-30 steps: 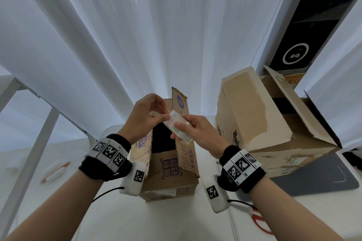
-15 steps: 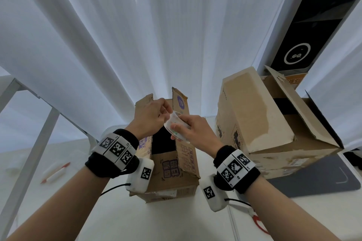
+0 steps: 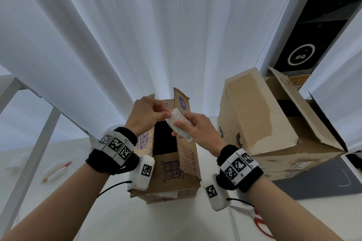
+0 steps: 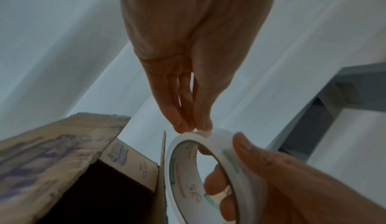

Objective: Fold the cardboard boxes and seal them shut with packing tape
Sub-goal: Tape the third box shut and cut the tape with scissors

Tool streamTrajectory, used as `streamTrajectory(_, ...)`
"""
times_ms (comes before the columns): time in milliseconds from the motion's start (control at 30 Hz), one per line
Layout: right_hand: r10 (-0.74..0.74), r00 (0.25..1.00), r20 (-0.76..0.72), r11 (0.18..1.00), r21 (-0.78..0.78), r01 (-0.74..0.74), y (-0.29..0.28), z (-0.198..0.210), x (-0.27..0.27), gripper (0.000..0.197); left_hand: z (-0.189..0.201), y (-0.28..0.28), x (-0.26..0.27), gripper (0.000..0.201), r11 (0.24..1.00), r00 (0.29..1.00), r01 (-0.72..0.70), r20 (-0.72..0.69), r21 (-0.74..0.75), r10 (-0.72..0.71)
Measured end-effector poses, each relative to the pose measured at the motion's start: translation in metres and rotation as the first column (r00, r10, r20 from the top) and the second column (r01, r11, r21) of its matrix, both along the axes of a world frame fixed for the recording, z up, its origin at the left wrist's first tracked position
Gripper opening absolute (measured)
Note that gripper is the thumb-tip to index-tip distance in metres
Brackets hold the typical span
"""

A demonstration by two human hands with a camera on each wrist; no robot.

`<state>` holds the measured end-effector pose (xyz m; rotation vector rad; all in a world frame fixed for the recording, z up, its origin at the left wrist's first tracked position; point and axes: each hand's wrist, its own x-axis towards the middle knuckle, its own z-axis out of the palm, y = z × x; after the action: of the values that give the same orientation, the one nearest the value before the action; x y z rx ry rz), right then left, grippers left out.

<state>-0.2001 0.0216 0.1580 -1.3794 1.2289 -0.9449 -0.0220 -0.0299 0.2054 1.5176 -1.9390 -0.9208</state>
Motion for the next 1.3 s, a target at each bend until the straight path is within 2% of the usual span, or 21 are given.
streamTrajectory(167,-0.021,0.998,-0.062,0.999,-0.043,0.018,-0.006,0.002,0.004,0.015,-0.007,-0.003,-0.004,0.011,0.991,0.988,0.018,0.156,-0.135,0.003)
streamTrajectory(367,-0.078,0.988,-0.133,0.995,-0.069,0.070,-0.013,-0.005,0.008,0.022,-0.002,-0.011,-0.012,0.010,0.991,0.948,0.110,0.309,-0.077,-0.082)
streamTrajectory(500,-0.065,0.995,-0.079,0.998,-0.025,0.063,-0.015,0.001,0.006,0.031,0.011,-0.022,-0.010,0.006,0.997,0.974,0.071,0.215,-0.001,-0.069)
streamTrajectory(600,0.028,0.999,-0.030,1.000,0.012,-0.028,-0.013,-0.001,0.004,0.026,0.023,-0.034,-0.002,0.007,0.996,0.995,0.016,0.099,0.090,-0.025)
streamTrajectory(733,0.094,0.995,0.036,0.995,0.019,-0.095,-0.012,0.000,0.008,0.027,0.033,-0.048,0.005,0.011,0.987,0.998,0.006,0.056,0.161,-0.015)
streamTrajectory(900,0.036,0.994,0.105,0.999,-0.034,-0.033,-0.018,0.008,0.019,0.028,0.037,-0.050,0.011,0.013,0.982,0.998,-0.030,-0.049,0.188,0.040)
streamTrajectory(1000,0.043,0.994,0.105,0.998,-0.051,-0.037,-0.025,0.012,0.023,0.026,0.039,-0.053,0.015,0.014,0.985,0.997,-0.037,-0.053,0.168,0.047)
streamTrajectory(1133,-0.022,0.990,0.137,1.000,-0.009,0.024,-0.027,0.008,0.026,0.033,0.043,-0.053,0.016,0.013,0.988,0.989,-0.034,-0.138,0.151,0.056)
streamTrajectory(1200,-0.051,0.989,0.136,0.999,-0.007,0.052,-0.027,0.006,0.028,0.035,0.045,-0.054,0.016,0.011,0.990,0.992,-0.009,-0.127,0.142,0.027)
streamTrajectory(1300,0.000,0.980,0.201,1.000,-0.009,0.002,-0.031,0.006,0.035,0.035,0.048,-0.063,0.022,0.009,0.982,0.993,0.015,-0.121,0.188,0.008)
